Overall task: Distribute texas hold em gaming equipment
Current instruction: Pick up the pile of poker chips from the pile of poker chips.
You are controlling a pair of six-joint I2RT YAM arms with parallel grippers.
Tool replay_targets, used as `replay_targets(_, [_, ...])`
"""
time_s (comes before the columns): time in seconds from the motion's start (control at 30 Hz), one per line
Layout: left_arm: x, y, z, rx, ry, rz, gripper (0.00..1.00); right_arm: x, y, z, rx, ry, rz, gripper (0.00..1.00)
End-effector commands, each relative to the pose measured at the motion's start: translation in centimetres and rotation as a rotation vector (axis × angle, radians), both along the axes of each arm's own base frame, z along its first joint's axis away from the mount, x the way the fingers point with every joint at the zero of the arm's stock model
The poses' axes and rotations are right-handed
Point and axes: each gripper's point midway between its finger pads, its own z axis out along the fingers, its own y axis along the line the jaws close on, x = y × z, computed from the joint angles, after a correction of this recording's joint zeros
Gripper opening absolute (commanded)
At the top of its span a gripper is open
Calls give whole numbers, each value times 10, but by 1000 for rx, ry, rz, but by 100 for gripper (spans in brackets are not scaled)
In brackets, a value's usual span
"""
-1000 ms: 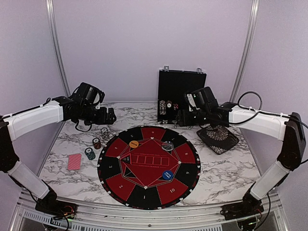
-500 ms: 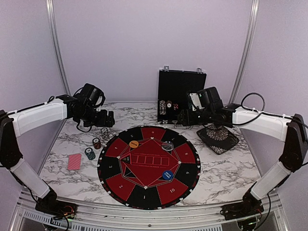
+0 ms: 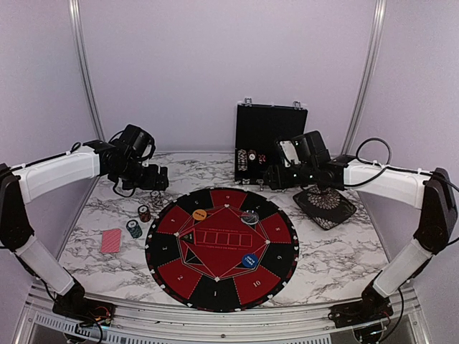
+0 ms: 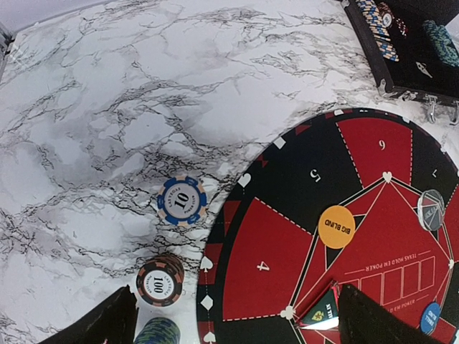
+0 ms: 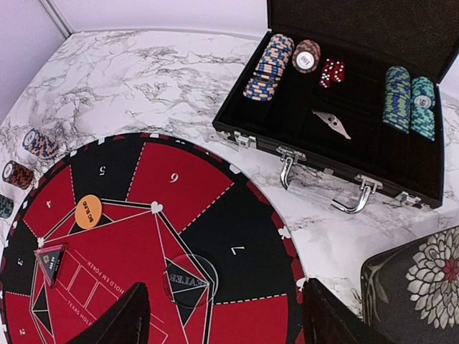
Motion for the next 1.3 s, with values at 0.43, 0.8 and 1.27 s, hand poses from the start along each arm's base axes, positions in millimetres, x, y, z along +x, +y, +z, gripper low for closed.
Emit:
replay_targets(0.43, [19,16,-40,66,130,31,83,13,6,-2,-18,-5,26,69])
replay_targets(0.8, [37,16,-51,81,150,42,77,12,6,-1,-20,-7,28,69])
replay_targets(1.27, [45,16,-70,86,196,25,68,12,6,-3,-23,-3,29,69])
